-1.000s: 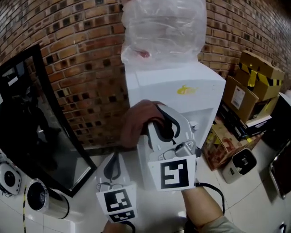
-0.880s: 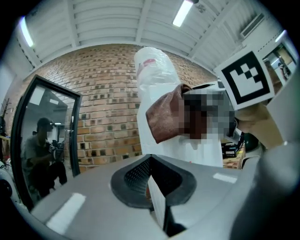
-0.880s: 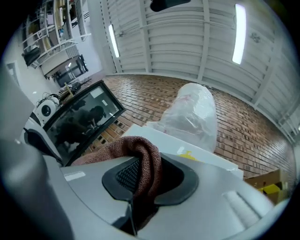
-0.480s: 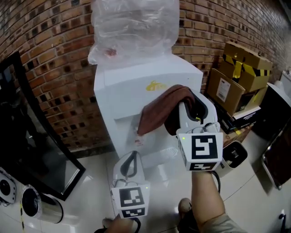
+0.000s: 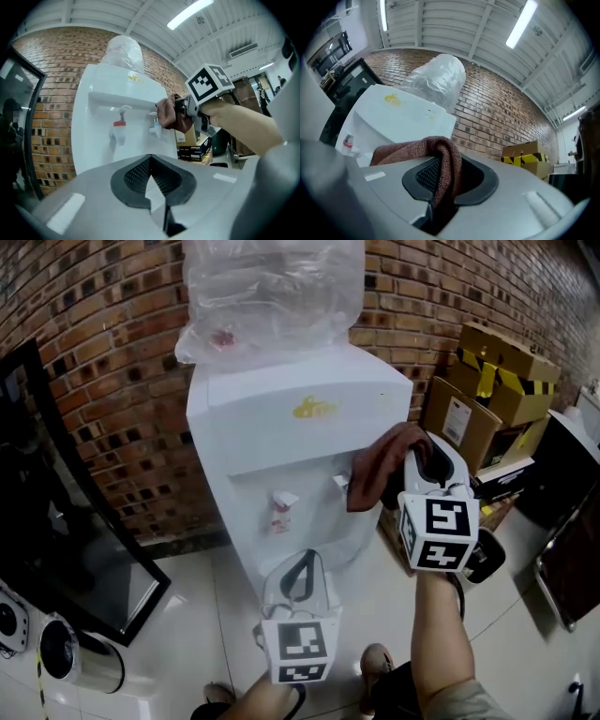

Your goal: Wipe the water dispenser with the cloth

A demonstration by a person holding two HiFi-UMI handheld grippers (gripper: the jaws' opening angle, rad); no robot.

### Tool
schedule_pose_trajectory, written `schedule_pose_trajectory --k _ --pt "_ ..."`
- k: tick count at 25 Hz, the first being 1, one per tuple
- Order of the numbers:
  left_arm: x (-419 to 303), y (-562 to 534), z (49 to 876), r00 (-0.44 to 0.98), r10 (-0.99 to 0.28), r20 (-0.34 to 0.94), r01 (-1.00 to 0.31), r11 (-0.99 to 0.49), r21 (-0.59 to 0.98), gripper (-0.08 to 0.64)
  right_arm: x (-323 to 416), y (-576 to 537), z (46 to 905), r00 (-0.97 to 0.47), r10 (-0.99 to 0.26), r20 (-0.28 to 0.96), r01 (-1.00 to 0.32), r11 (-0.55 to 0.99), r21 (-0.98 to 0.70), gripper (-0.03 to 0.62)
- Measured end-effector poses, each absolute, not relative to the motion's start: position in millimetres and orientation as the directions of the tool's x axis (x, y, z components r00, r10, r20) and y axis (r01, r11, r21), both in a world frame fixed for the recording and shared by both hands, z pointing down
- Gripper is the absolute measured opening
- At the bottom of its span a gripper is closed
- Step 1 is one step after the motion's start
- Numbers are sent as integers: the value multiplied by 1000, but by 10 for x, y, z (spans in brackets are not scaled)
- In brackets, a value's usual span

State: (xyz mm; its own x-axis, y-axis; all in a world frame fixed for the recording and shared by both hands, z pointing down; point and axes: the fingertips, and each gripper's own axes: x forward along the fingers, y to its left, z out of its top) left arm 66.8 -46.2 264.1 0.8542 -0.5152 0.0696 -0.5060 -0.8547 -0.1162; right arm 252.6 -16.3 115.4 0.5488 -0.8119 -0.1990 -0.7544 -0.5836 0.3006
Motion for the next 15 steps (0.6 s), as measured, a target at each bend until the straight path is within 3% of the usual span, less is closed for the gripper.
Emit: schedule_pose_trajectory --k 15 --pt "572 -464 2652 841 -535 80 -522 -841 -143 0 2611 -201 1572 564 -818 -114 -733 -560 386 89"
